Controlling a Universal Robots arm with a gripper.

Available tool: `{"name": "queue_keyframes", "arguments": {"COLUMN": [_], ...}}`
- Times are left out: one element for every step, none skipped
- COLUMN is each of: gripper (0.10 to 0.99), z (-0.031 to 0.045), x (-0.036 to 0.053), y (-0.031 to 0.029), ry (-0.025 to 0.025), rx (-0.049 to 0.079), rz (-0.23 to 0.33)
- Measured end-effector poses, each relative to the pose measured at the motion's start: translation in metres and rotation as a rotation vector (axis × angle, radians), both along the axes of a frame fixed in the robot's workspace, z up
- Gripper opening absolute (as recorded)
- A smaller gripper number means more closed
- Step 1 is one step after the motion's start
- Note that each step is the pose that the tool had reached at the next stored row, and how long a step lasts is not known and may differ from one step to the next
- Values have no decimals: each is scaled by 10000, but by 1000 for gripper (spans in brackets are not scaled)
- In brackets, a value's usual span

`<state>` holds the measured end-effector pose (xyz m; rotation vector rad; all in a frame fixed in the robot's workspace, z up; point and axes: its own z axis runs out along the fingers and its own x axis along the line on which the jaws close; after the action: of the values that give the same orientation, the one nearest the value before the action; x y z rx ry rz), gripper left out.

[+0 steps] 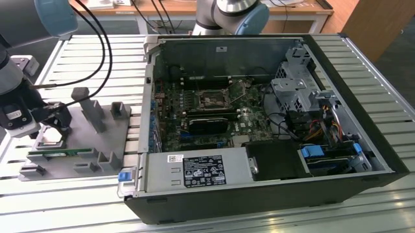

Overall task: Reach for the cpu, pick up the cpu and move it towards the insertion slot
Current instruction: 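Pick up the cpu and move it towards the insertion slot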

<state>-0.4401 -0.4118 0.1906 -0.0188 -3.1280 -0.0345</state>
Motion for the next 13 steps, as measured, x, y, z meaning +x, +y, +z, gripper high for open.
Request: {"name": "queue_keyframes", "arguments": {"gripper": [733, 733, 733, 733, 733, 733, 733, 733, 733, 733, 733, 733, 733], "z": [-8, -15, -21, -26, -32, -39, -45, -51, -58, -65, -70, -76, -83], "x": [0, 0, 0, 0, 0, 0, 0, 0, 0, 0, 0, 0, 0], "y": [0, 0, 0, 0, 0, 2, 4, 5, 7, 8, 8, 9, 10], "ry": [1, 1, 1, 1, 0, -1, 0, 1, 0, 0, 1, 0, 0], "rx": [-1, -1, -1, -1, 0, 1, 0, 0, 0, 0, -1, 0, 0], "rz": [0, 0, 0, 0, 0, -1, 0, 0, 0, 0, 0, 0, 0]}}
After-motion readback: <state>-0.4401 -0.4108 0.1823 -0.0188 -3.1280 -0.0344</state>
